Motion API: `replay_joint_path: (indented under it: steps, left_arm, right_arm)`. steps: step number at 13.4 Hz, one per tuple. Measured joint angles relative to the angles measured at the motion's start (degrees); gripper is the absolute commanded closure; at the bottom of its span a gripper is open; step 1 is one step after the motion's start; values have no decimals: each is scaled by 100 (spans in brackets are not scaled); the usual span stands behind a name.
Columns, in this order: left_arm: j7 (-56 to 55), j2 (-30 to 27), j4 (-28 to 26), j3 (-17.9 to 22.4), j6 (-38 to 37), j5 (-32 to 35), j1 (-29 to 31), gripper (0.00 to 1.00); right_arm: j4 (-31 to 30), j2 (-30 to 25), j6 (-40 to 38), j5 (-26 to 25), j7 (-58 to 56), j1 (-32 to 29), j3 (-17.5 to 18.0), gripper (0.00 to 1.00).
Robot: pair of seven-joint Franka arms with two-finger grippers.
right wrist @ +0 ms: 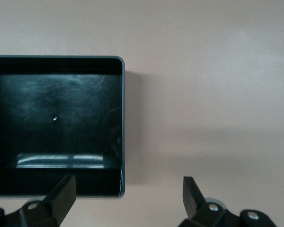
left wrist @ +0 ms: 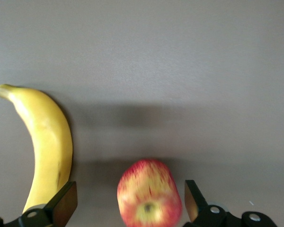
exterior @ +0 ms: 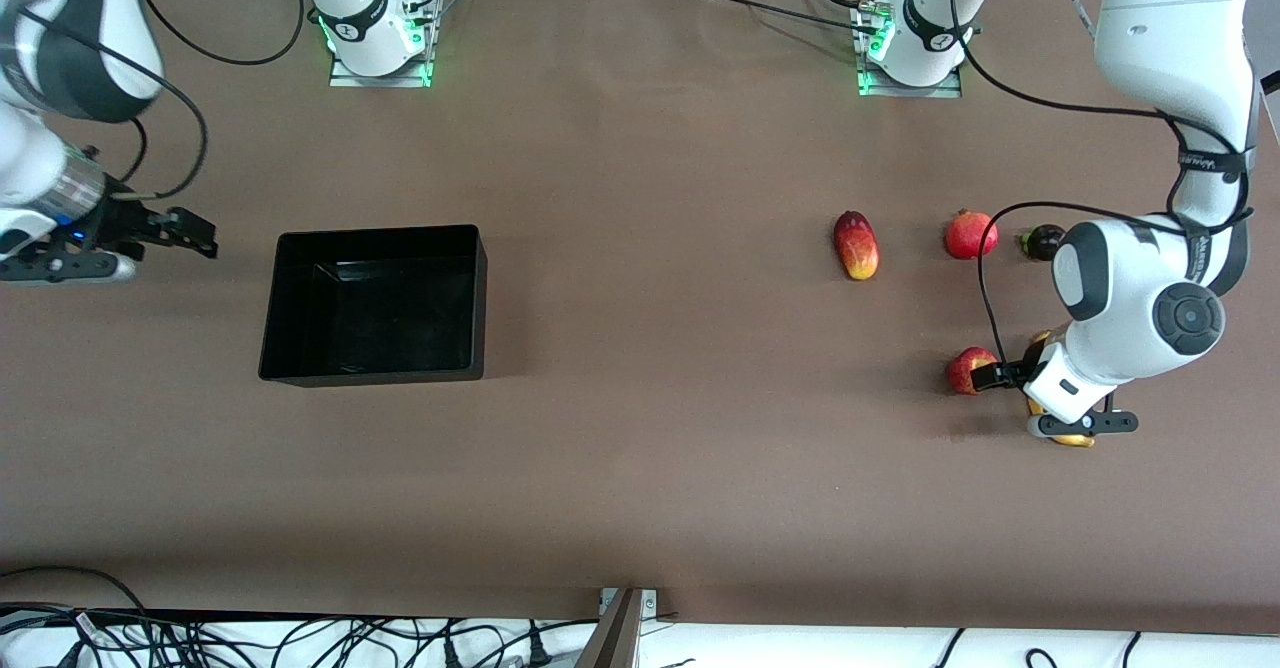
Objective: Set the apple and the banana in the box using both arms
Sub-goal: 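Grasp the red apple with the left gripper while the right gripper grips the box, then slide the black box toward the fruit with the right gripper while the left lifts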
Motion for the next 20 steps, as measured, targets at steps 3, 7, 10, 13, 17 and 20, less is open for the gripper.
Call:
replay_joint_path:
  steps: [3, 7, 10, 13, 17, 20]
  left_arm:
    - [0, 305, 1, -7, 310, 0, 4, 0]
    - [-15, 364, -69, -96, 425, 0, 4, 0]
    - [-62, 370, -501, -183, 886, 0, 6, 0]
    - [-81, 364, -647, -209, 978, 0, 8, 0]
    - [-83, 362, -653, -209, 979, 0, 18, 93]
    - [-85, 350, -660, -211, 978, 0, 36, 100]
  right_arm:
    - [-828, 230, 1252, 22, 138, 1, 1, 0]
    - [-1341, 643, 2385, 25, 160, 1, 1, 0]
    - [-1500, 941, 3003, 25, 162, 1, 4, 24]
    - [-1533, 1329, 3508, 26, 165, 1, 6, 100]
    - [-1521, 1538, 3792, 26, 165, 3, 33, 100]
    - [-1476, 1507, 3808, 36, 165, 6, 148, 100]
